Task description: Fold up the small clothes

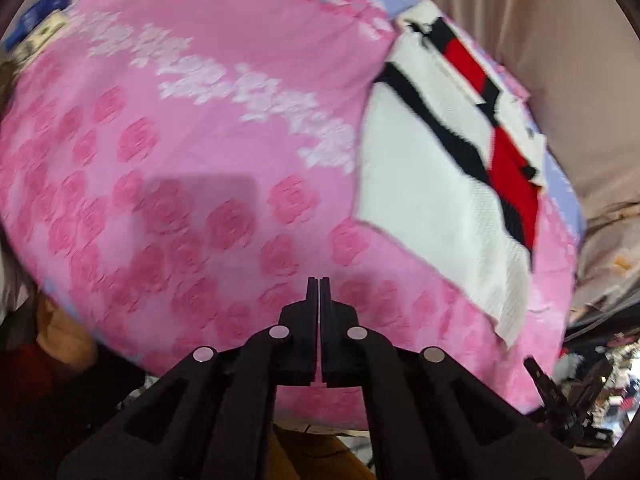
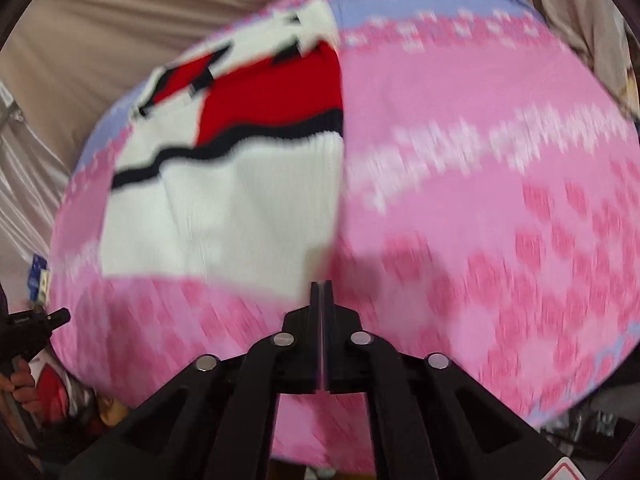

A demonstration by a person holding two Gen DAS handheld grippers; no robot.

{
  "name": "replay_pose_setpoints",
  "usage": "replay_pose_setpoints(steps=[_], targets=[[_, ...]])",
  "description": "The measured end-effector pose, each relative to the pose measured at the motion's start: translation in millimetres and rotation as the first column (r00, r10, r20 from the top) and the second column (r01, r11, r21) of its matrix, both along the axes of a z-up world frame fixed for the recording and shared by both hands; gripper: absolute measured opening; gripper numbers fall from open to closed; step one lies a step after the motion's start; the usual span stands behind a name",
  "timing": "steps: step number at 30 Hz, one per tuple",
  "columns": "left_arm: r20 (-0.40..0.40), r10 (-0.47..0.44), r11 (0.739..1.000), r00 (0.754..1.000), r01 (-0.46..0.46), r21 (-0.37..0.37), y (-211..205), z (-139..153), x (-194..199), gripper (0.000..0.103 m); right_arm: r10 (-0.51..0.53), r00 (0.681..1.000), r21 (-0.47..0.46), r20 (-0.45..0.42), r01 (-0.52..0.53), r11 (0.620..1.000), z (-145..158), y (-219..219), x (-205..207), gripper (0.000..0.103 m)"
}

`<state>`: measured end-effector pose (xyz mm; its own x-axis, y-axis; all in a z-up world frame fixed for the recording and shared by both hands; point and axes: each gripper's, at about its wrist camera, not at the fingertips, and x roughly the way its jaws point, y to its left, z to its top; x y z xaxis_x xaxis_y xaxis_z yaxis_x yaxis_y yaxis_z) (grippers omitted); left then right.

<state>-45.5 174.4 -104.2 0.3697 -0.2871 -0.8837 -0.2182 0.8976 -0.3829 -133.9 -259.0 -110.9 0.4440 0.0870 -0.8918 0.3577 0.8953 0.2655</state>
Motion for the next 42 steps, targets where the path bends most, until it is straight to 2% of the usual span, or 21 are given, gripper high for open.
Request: replay_pose_setpoints(steps=[2,4,5,7,8,9,10,11,13,14,16,17,19,20,24,26,28,32,36,39,42], targets=[[-0.008,0.017,1.0,1.0,-0.017,-0.017,-2.9,-6.1,9.9,0.013,-0.063,0.998,0.064,-0.019,0.064,0.996,-9.2,-11.3,-5.6,0.002],[0.001,0.021,1.0,1.0,-0.021,-0.014,-7.9,-9.6,24.9,0.047,-0.116,0.993,0.117,-0.017,0.117,0.986,-10.4,-16.6,-6.8,0.01],[0.016,0.018,1.0,1.0,-0.018,-0.008,-12.8,-10.4,32.8,0.052,-0.134,0.991,0.134,-0.012,0.135,0.982,-9.7,-17.3,-7.4,0.014],[0.046,0.0,1.0,0.999,0.0,-0.005,-22.2,-18.1,54.2,0.069,-0.153,0.988,0.148,0.002,0.151,0.977,-8.3,-17.3,0.3,0.035],[0.042,0.002,1.0,0.999,-0.003,0.008,-28.1,-25.2,67.0,0.069,-0.159,0.987,0.145,0.005,0.156,0.977,-8.4,-16.1,4.9,0.06],[0.029,-0.004,1.0,1.0,0.004,0.005,-34.4,-34.3,81.6,0.07,-0.168,0.986,0.139,0.002,0.166,0.976,-10.2,-13.1,12.9,0.065],[0.035,-0.009,1.0,0.999,0.009,0.004,-37.6,-36.9,88.6,0.084,-0.171,0.985,0.148,-0.007,0.17,0.974,-13.1,-9.3,21.5,0.065],[0.089,-0.019,1.0,0.996,0.018,0.012,-46.0,-32.5,96.6,0.083,-0.169,0.986,0.162,-0.014,0.168,0.972,-15.3,-9.1,27.8,0.065],[0.065,-0.084,0.996,0.994,0.084,0.003,-60.4,-34.9,112.6,0.076,-0.172,0.984,0.198,-0.042,0.177,0.964,-26.2,-2.6,47.6,0.065],[0.068,-0.107,0.994,0.992,0.105,0.035,-69.2,-33.4,118.3,0.071,-0.171,0.984,0.207,-0.05,0.178,0.962,-29.0,1.1,53.7,0.065],[0.037,-0.192,0.981,0.981,0.192,0.013,-83.1,-34.8,129.6,0.022,-0.178,0.984,0.175,-0.03,0.181,0.968,-29.0,10.1,68.7,0.068],[0.007,-0.209,0.978,0.978,0.209,-0.014,-85.7,-36.6,133.6,0.011,-0.167,0.986,0.167,-0.019,0.168,0.972,-27.2,13.1,73.6,0.064],[0.017,-0.188,0.982,0.982,0.188,-0.034,-80.9,-28.0,132.7,0.01,-0.117,0.993,0.147,-0.031,0.121,0.982,-24.1,20.3,89.7,0.02],[-0.038,-0.257,0.966,0.966,0.258,0.01,-77.2,-19.5,130.4,0.01,-0.105,0.994,0.136,-0.019,0.107,0.985,-19.0,21.2,92.5,0.011],[0.024,-0.244,0.969,0.969,0.244,0.03,-50.4,20.1,103.9,0.009,-0.044,0.995,0.069,0.088,0.038,0.997,19.5,19.6,77.9,0.009],[0.033,-0.241,0.971,0.97,0.24,0.012,-38.5,30.2,82.5,0.009,0.006,0.995,0.04,0.099,-0.01,0.999,31.2,18.3,62.6,0.009],[-0.003,-0.251,0.968,0.968,0.251,-0.001,-35.7,29.5,57.1,0.009,0.07,0.995,0.003,0.064,-0.071,0.998,32.4,18.8,38.7,0.009],[-0.102,-0.305,0.949,0.947,0.311,0.049,-48.8,12.0,-7.9,0.009,0.192,0.978,-0.002,-0.085,-0.193,0.981,7.5,27.1,-8.9,0.009],[-0.239,-0.392,0.914,0.888,0.406,0.008,-47.0,2.2,-78.9,0.009,0.367,0.9,0.017,-0.237,-0.374,0.927,-4.5,27.0,-72.8,0.009],[-0.247,-0.44,0.889,0.863,0.457,0.013,-38.9,22.2,-98.7,0.009,0.444,0.859,0.072,-0.254,-0.441,0.895,7.8,31.5,-94.7,0.009],[-0.149,-0.438,0.893,0.886,0.448,0.04,-36.1,60.6,-80.4,0.009,0.456,0.878,0.041,-0.145,-0.455,0.889,46.3,34.6,-74.2,0.009]])
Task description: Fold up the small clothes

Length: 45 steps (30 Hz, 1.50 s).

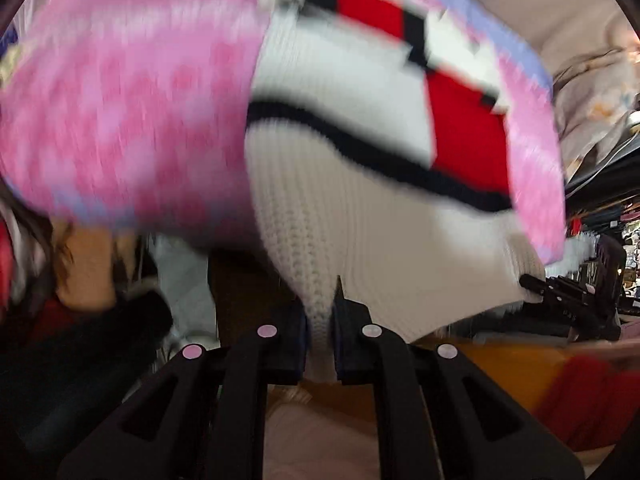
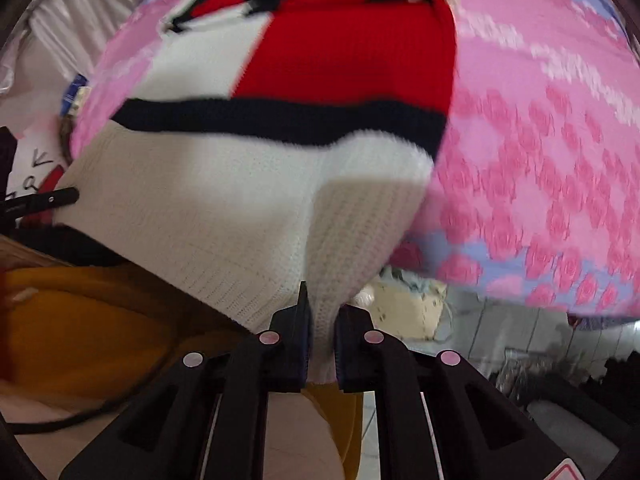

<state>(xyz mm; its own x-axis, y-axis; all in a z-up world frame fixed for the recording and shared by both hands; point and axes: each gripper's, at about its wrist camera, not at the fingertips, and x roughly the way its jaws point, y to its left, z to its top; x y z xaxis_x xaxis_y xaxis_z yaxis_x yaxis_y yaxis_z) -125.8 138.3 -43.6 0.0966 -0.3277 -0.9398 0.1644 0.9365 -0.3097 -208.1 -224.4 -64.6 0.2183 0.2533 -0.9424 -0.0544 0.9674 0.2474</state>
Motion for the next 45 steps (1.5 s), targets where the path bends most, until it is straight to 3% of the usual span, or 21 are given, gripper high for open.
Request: replay_pose_setpoints(steps=[1,4,8,11,15,17,19,22,28,29,30,31,32,33,34,36,38,40,41,43,45], targets=[[0.1,0.038,0.998,0.994,-0.033,-0.055,-1.8,15.1,15.9,0.009,-0.024,0.997,0.005,0.074,0.023,1.0,18.7,-2.4,16.4,0.009],[0.264,0.075,0.991,0.962,-0.044,-0.124,-12.8,55.1,83.3,0.01,-0.129,0.948,0.035,0.291,0.124,0.992,61.7,-20.7,80.3,0.009],[0.41,0.122,0.991,0.904,-0.085,-0.108,-44.8,60.2,196.8,0.01,-0.323,0.845,0.131,0.426,0.295,0.946,66.8,-47.4,178.8,0.012],[0.441,0.176,0.984,0.88,-0.169,-0.055,-46.8,24.9,262.3,0.02,-0.494,0.766,0.133,0.411,0.485,0.864,45.4,-64.1,235.5,0.027],[0.342,0.275,0.956,0.899,-0.294,0.006,-25.0,-11.1,295.4,0.025,-0.628,0.687,0.184,0.367,0.608,0.772,32.2,-81.2,243.8,0.027],[0.353,0.29,0.954,0.89,-0.296,-0.037,-10.9,-7.7,290.1,0.043,-0.605,0.705,0.187,0.37,0.582,0.792,31.0,-80.4,233.5,0.036],[0.39,0.264,0.96,0.882,-0.279,-0.018,-0.9,-4.0,276.0,0.06,-0.526,0.76,0.103,0.382,0.531,0.841,27.2,-66.7,226.2,0.048],[0.398,0.209,0.97,0.893,-0.242,0.033,-9.5,-8.8,273.4,0.061,-0.439,0.82,-0.01,0.367,0.475,0.88,9.3,-54.8,241.4,0.052],[0.361,0.127,0.982,0.924,-0.167,0.083,-52.7,-38.4,314.1,0.064,-0.368,0.859,-0.145,0.357,0.44,0.886,-12.9,-43.0,308.2,0.071],[0.348,0.123,0.979,0.929,-0.172,0.113,-59.6,-46.6,322.5,0.062,-0.354,0.866,-0.196,0.354,0.438,0.877,-16.8,-41.2,318.9,0.07],[0.342,0.122,0.978,0.932,-0.171,0.119,-63.1,-50.6,326.7,0.052,-0.347,0.869,-0.238,0.353,0.441,0.865,-21.0,-40.7,328.6,0.07],[0.339,0.119,0.978,0.933,-0.169,0.122,-65.3,-53.6,330.8,0.028,-0.34,0.876,-0.239,0.341,0.431,0.87,-24.4,-40.3,336.2,0.069],[0.332,0.117,0.98,0.936,-0.164,0.117,-65.5,-54.6,334.4,0.02,-0.332,0.887,-0.217,0.322,0.411,0.885,-26.2,-39.6,340.5,0.047],[0.324,0.135,0.982,0.936,-0.171,0.084,-61.6,-51.0,337.3,0.015,-0.322,0.902,-0.177,0.288,0.381,0.908,-25.0,-39.2,344.5,0.008],[0.326,0.156,0.982,0.932,-0.182,0.051,-56.5,-44.9,338.0,0.013,-0.328,0.896,-0.141,0.298,0.381,0.914,-16.9,-39.1,342.7,0.007],[0.352,0.184,0.982,0.918,-0.189,-0.02,-45.9,-20.7,334.6,0.01,-0.372,0.831,0.0,0.414,0.409,0.913,23.4,-47.3,323.1,0.007],[0.388,0.19,0.981,0.902,-0.189,-0.042,-40.8,-3.8,333.1,0.007,-0.441,0.769,0.096,0.463,0.451,0.887,49.3,-62.4,303.8,0.007],[0.393,0.202,0.978,0.897,-0.204,-0.038,-37.5,-1.1,342.1,0.007,-0.513,0.72,0.142,0.467,0.511,0.848,47.1,-84.7,294.6,0.007],[0.387,0.2,0.978,0.9,-0.205,-0.03,-38.6,-6.9,348.8,0.007,-0.521,0.73,0.117,0.443,0.529,0.841,35.8,-92.1,299.8,0.007],[0.339,0.163,0.983,0.927,-0.181,0.024,-51.3,-34.6,366.7,0.007,-0.528,0.795,0.007,0.299,0.551,0.835,-16.9,-110.2,325.5,0.007],[0.3,0.13,0.982,0.945,-0.165,0.096,-66.5,-53.2,372.5,0.007,-0.531,0.816,-0.04,0.228,0.553,0.832,-35.7,-114.4,334.8,0.007]])
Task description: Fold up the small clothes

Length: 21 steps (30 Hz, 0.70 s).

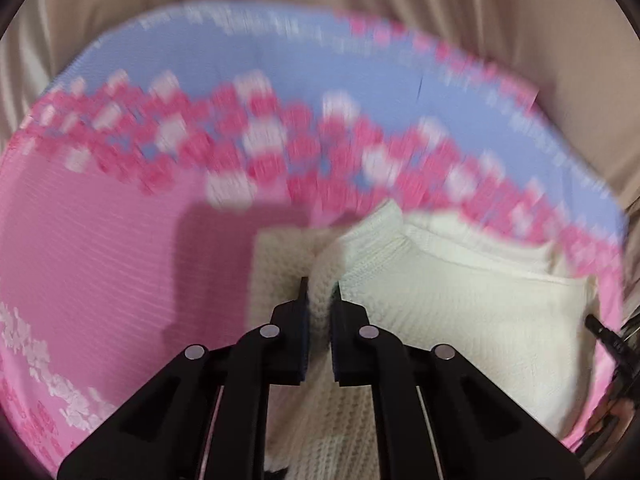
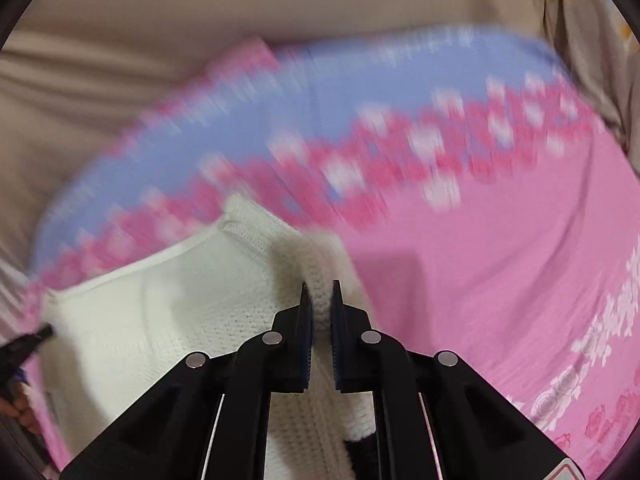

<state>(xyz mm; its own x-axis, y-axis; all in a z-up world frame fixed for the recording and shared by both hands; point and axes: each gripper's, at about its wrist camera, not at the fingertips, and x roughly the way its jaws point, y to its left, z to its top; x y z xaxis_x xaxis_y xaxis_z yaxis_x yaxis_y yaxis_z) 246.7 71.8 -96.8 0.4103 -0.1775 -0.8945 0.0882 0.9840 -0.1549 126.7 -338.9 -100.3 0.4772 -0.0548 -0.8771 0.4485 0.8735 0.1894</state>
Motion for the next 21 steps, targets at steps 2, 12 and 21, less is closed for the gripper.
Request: replay_pose_setpoints(steps=[2,12,21], targets=[[0.059,-0.01,1.0,0.998,0.01,0.002,-5.2,13.5,-7.9,0.007,-0.004,0.997,0.011,0.078,0.003,1.0,17.8,4.0,-3.2,0.007],[0.112,0.078,0.997,0.991,-0.078,-0.002,11.0,42.0,-44.8,0.042,0.038,0.994,-0.15,0.098,-0.023,0.988,49.3,21.9,-47.3,0.019],[0.052,-0.196,0.981,0.979,0.194,0.025,-87.1,19.2,-164.3,0.045,0.533,0.838,0.06,0.115,-0.541,0.839,33.1,196.5,-97.8,0.01]])
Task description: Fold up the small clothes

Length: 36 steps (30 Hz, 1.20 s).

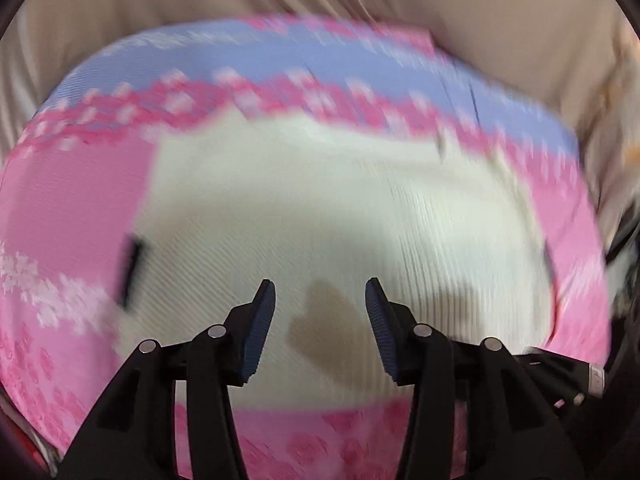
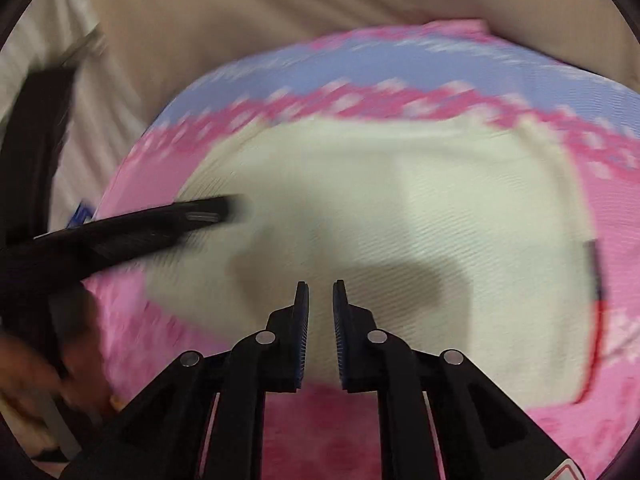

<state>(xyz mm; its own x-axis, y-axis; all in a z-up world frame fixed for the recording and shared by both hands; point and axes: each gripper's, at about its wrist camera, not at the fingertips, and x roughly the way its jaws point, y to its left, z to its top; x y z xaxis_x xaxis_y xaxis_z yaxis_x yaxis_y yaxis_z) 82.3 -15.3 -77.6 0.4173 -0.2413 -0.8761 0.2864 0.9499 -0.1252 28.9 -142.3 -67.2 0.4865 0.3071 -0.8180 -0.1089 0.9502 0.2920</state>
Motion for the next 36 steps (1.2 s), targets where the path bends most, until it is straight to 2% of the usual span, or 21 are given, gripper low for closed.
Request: replay_pose_setpoints(steps=[1,3,6,7,10,11,12,14,16,18,20,22,23,24,25,26,28,30,32,34,36], targets=[[-0.017,0.001,1.0,1.0,0.0,0.031,-2.6,-11.3,-4.6,0.045,0.032,0.999,-0.016,-0.019,-0.032,0.999,-11.8,12.0,-3.1,0.009],[-0.055,0.051,0.994,0.997,-0.045,0.1,11.3,-33.8,-7.6,0.045,0.019,0.998,-0.06,-0.052,-0.022,0.998,-32.0,8.0,-8.1,0.007],[-0.09,0.178,0.979,0.98,-0.167,0.115,63.2,-44.7,-6.7,0.042,-0.145,0.982,-0.12,-0.121,0.13,0.984,-55.0,-53.5,-22.4,0.002],[-0.09,0.222,0.971,0.971,-0.211,0.112,86.8,-44.2,-7.4,0.034,-0.216,0.967,-0.114,-0.133,0.202,0.973,-56.8,-85.5,-33.9,0.0],[-0.101,0.267,0.962,0.958,-0.26,0.082,127.7,-42.1,-13.5,0.032,-0.378,0.912,-0.159,-0.162,0.354,0.922,-55.5,-157.8,-70.5,0.001],[-0.099,0.285,0.956,0.953,-0.276,0.096,134.7,-40.0,-15.6,0.035,-0.424,0.889,-0.194,-0.175,0.391,0.9,-54.3,-173.5,-80.6,0.014],[-0.083,0.326,0.941,0.942,-0.315,0.129,142.2,-35.8,-18.8,0.044,-0.463,0.867,-0.215,-0.182,0.425,0.879,-51.4,-186.1,-89.3,0.016],[-0.072,0.373,0.927,0.925,-0.369,0.062,154.6,-28.4,-24.0,0.05,-0.501,0.847,-0.153,-0.176,0.479,0.864,-44.0,-202.8,-97.4,0.016],[-0.097,0.445,0.894,0.89,-0.448,-0.011,166.3,-29.7,-26.1,0.07,-0.542,0.824,-0.041,-0.168,0.543,0.839,-37.1,-213.9,-101.6,0.022],[-0.171,0.475,0.866,0.863,-0.493,-0.083,168.6,-42.4,-17.5,0.074,-0.555,0.815,0.025,-0.167,0.567,0.824,-39.5,-215.7,-94.2,0.054],[-0.246,0.484,0.846,0.84,-0.521,-0.116,162.7,-59.0,-4.9,0.074,-0.541,0.817,0.066,-0.201,0.562,0.824,-54.7,-204.9,-67.9,0.055],[-0.263,0.505,0.83,0.822,-0.546,-0.115,158.1,-65.0,-1.2,0.075,-0.527,0.814,0.097,-0.245,0.561,0.822,-69.1,-191.1,-50.0,0.056],[-0.249,0.509,0.83,0.824,-0.546,-0.111,155.4,-64.3,2.8,0.073,-0.538,0.808,0.083,-0.242,0.57,0.818,-70.5,-188.1,-43.6,0.054],[-0.25,0.476,0.853,0.843,-0.512,-0.103,149.6,-61.9,9.2,0.05,-0.546,0.807,0.071,-0.225,0.573,0.817,-67.5,-184.3,-43.5,0.048],[-0.263,0.431,0.874,0.863,-0.471,-0.117,145.2,-58.1,13.2,0.022,-0.542,0.812,0.083,-0.217,0.568,0.818,-62.0,-179.4,-41.4,0.014],[-0.273,0.411,0.881,0.87,-0.456,-0.125,147.3,-55.5,10.7,0.015,-0.532,0.818,0.117,-0.219,0.563,0.818,-59.2,-180.0,-39.3,0.013],[-0.264,0.394,0.885,0.88,-0.442,-0.15,151.7,-33.4,4.6,0.011,-0.544,0.824,0.167,-0.158,0.565,0.808,-35.9,-183.6,-42.6,0.012],[-0.256,0.358,0.896,0.898,-0.407,-0.178,160.7,-10.0,-11.6,0.01,-0.538,0.837,0.169,-0.099,0.547,0.82,-5.5,-183.4,-58.1,0.011],[-0.251,0.329,0.914,0.911,-0.373,-0.157,165.9,3.3,-29.6,0.01,-0.506,0.86,0.158,-0.062,0.509,0.846,21.0,-183.7,-76.4,0.011],[-0.272,0.318,0.932,0.908,-0.352,-0.086,170.7,-4.3,-49.5,0.009,-0.489,0.869,0.095,-0.075,0.495,0.864,23.0,-181.7,-95.8,0.011],[-0.333,0.331,0.932,0.883,-0.361,-0.029,177.2,-32.6,-60.6,0.01,-0.485,0.861,0.029,-0.152,0.494,0.869,-3.5,-180.9,-114.5,0.012]])
